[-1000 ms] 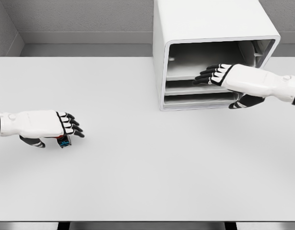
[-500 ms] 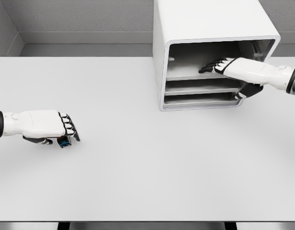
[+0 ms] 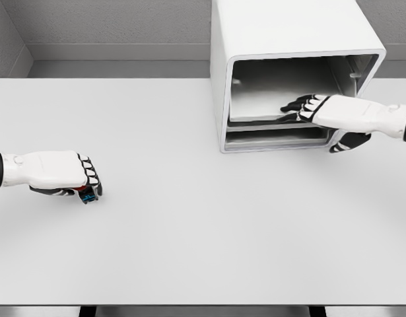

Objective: Slide open multi-storey tabletop storage cabinets and put open load switch and slide close multi-storey tabletop storage cabinets

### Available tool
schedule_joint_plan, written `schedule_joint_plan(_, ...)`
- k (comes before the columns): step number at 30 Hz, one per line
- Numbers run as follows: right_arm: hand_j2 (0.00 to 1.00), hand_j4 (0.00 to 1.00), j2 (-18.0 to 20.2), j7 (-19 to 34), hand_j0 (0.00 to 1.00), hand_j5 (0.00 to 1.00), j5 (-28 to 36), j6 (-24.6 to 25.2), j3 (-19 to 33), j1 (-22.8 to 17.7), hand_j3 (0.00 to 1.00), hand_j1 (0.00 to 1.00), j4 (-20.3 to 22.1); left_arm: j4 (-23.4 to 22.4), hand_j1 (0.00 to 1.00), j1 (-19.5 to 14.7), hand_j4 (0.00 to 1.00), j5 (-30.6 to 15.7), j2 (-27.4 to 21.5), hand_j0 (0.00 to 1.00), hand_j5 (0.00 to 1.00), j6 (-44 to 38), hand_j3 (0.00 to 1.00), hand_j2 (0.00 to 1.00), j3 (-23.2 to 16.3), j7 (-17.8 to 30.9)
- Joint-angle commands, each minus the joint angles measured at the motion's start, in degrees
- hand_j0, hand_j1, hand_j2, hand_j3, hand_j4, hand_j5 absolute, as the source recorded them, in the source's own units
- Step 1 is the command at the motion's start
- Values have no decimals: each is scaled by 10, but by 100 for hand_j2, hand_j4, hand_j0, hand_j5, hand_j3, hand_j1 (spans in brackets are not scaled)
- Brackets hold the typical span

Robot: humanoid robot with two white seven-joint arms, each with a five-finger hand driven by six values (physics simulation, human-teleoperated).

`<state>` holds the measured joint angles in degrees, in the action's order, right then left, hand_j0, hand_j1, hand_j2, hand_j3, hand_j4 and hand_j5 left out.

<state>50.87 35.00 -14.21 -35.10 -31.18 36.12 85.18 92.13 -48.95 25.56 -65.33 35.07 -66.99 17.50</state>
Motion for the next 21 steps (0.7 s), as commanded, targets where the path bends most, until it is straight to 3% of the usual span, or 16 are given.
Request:
schedule_joint_plan(1, 100, 100, 13, 0, 100, 100, 4, 1, 2, -1, 100, 100, 24, 1, 48, 0, 48, -3, -1, 48, 48, -1, 48, 48, 0, 0)
schedule_joint_plan(4, 100, 100, 33, 0, 100, 100, 17, 1, 3, -8, 100, 100, 42, 2, 35, 0, 35, -3, 1, 35, 35, -1, 35, 35, 1, 30)
schedule_joint_plan(8, 100, 100, 37, 0, 100, 100, 17, 1, 7, -22, 100, 100, 57, 5, 30, -1, 30, -3, 1, 30, 30, -1, 30, 30, 2, 31)
schedule_joint_plan(13, 100, 100, 61, 0, 100, 100, 17, 1, 31, -48, 100, 100, 83, 12, 30, -11, 30, -5, 1, 30, 30, -1, 30, 30, 7, 31)
schedule_joint_plan(17, 100, 100, 78, 0, 100, 100, 17, 1, 69, -88, 100, 100, 112, 53, 30, -19, 30, -10, -2, 30, 30, -1, 30, 30, 18, 31)
schedule_joint_plan(21, 100, 100, 78, 0, 100, 100, 17, 1, 76, -92, 100, 100, 118, 81, 30, -43, 30, -24, 0, 30, 30, -1, 30, 30, 18, 30)
